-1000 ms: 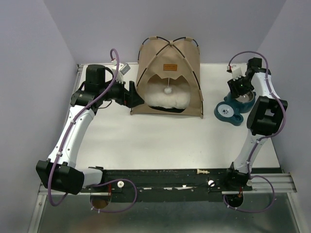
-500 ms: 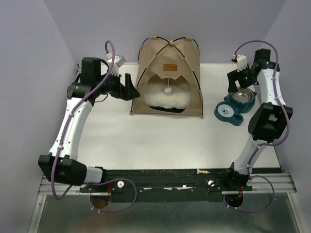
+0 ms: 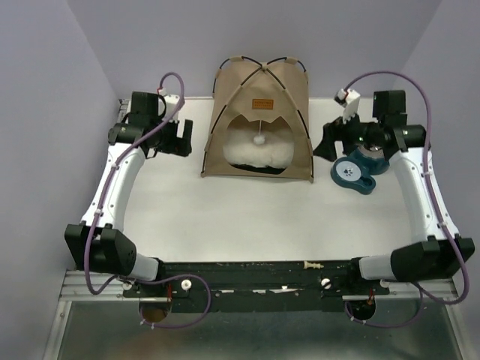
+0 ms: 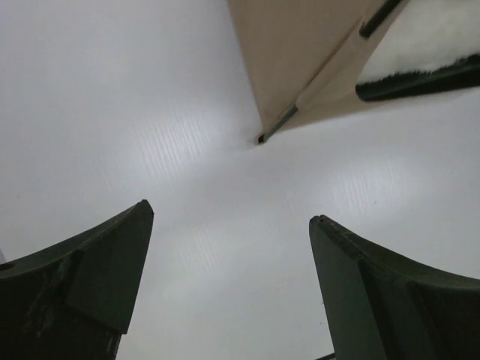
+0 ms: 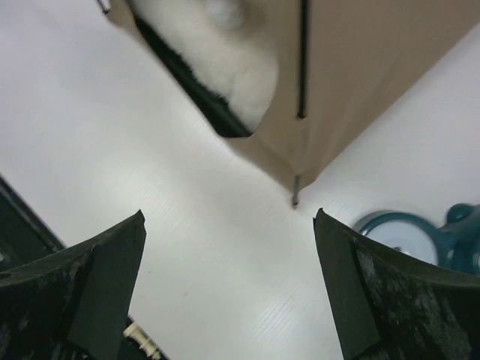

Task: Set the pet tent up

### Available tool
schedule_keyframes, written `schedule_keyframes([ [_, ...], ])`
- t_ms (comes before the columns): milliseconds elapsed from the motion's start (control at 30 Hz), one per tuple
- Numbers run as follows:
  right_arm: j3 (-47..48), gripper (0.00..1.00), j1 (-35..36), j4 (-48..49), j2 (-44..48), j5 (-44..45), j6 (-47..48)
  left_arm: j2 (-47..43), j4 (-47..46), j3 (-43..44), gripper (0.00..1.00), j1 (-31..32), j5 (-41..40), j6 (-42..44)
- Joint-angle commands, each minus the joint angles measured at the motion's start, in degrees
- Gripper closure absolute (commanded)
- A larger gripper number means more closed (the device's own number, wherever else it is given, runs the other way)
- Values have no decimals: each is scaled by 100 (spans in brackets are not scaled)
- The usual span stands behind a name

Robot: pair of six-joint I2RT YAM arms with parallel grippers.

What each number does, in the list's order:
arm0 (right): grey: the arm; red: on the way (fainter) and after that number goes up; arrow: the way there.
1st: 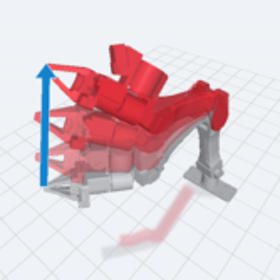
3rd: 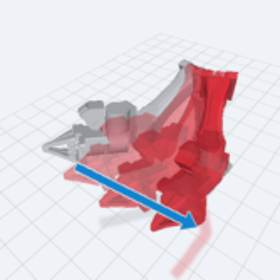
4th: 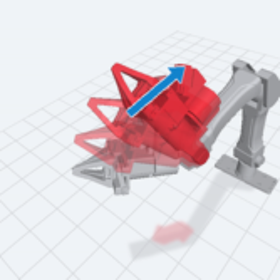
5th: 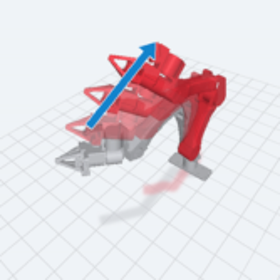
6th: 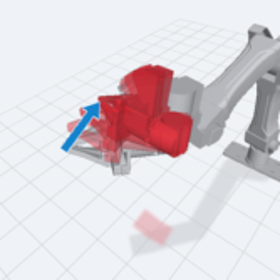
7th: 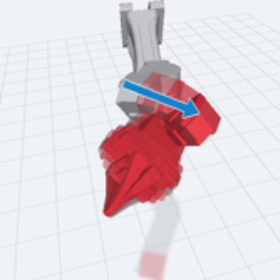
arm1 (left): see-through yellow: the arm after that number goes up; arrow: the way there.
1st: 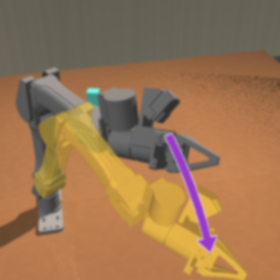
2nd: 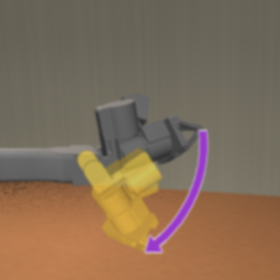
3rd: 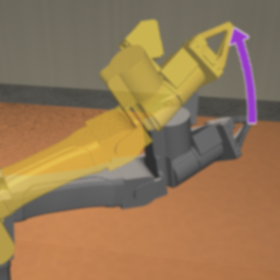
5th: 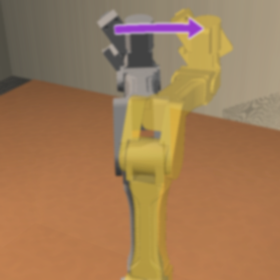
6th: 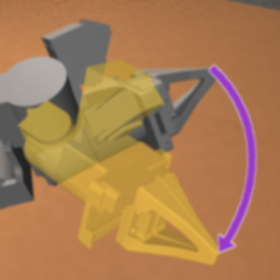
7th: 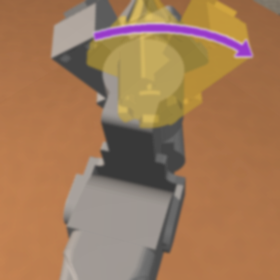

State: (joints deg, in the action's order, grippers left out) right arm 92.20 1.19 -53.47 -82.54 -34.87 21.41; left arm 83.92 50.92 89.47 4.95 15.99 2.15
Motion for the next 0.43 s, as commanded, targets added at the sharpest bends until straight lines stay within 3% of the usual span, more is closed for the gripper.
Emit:
schedule_keyframes([
  [0, -1438, 0, 268, 609, 1211, 41, -637, -832, -353, -1236, 1, 716, -1554, 242],
  [67, -2072, 0, 268, 759, 1809, 540, -760, -1192, -468, -1694, 1, 1068, -1888, 154],
  [167, -2986, 0, 268, 1250, 2758, 1297, -928, -1448, -372, -1924, 1, 1087, -1722, -83],
  [400, -3701, 0, 224, 1401, 3815, 1606, -919, -1730, -495, -1863, 1, 1061, -1599, -189],
])
